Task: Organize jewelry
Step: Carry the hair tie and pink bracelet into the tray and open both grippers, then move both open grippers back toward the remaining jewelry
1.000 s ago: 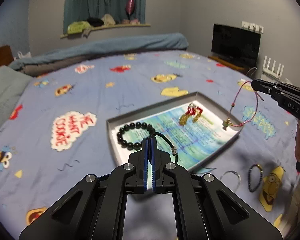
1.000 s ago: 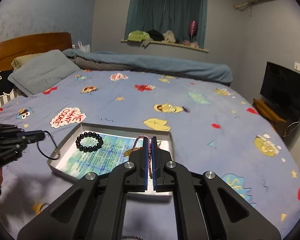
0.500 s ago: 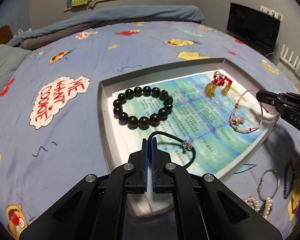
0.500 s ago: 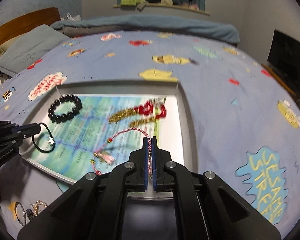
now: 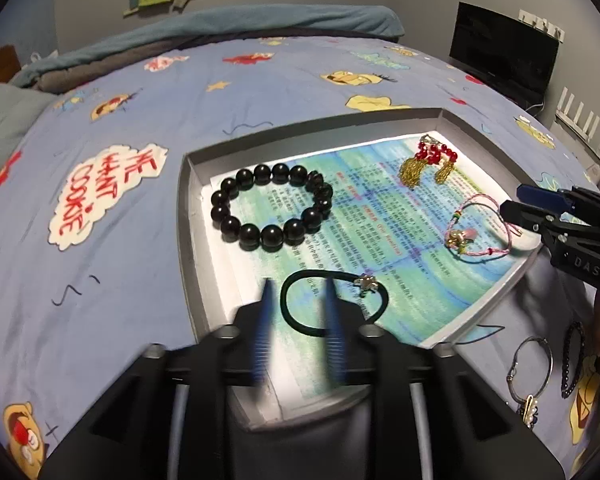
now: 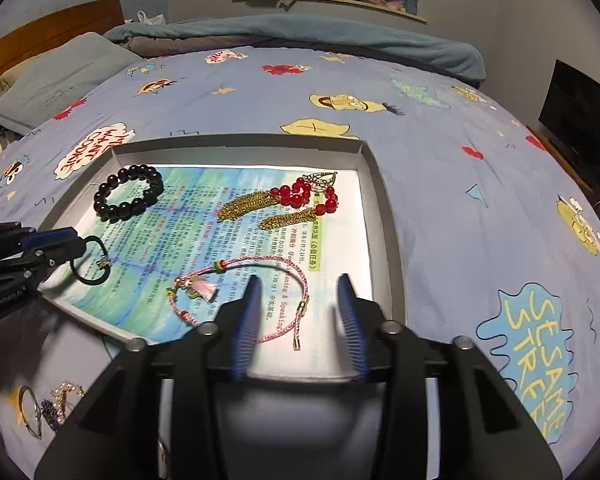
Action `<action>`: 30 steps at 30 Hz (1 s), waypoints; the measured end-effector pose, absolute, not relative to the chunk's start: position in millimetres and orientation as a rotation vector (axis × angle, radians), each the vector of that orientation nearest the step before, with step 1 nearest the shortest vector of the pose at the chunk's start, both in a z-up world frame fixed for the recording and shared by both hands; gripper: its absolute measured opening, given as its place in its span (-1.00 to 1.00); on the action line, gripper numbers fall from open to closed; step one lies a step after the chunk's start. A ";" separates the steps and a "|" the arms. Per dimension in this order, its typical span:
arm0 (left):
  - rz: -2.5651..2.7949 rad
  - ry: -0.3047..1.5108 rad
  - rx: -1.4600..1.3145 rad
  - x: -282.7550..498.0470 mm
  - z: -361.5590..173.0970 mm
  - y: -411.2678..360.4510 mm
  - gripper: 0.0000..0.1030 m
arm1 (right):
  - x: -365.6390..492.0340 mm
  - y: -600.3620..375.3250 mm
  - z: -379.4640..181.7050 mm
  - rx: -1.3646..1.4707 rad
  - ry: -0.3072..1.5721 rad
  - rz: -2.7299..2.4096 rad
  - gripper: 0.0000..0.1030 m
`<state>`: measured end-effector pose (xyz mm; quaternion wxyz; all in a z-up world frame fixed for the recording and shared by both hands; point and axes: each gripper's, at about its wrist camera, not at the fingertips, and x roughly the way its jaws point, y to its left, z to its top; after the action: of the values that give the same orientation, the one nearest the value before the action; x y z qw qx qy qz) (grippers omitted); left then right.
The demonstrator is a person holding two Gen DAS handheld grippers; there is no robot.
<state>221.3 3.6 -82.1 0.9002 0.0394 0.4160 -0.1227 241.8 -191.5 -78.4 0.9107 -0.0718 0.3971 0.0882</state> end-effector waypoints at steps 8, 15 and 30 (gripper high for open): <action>-0.194 0.783 0.059 204.2 -56.8 10.0 0.57 | 218.5 -198.3 -53.1 -0.140 0.765 0.188 0.60; -0.173 0.748 0.049 175.9 -36.5 20.3 0.80 | 188.8 -220.0 -26.9 -0.062 0.722 0.180 0.89; -0.203 0.680 0.055 83.1 -8.9 40.3 0.85 | 101.5 -247.3 2.4 -0.026 0.641 0.142 0.89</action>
<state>83.1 40.3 -8.9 0.9373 0.0270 0.3329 -0.0995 101.5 -247.3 2.4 0.9465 -0.0127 0.3148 0.0697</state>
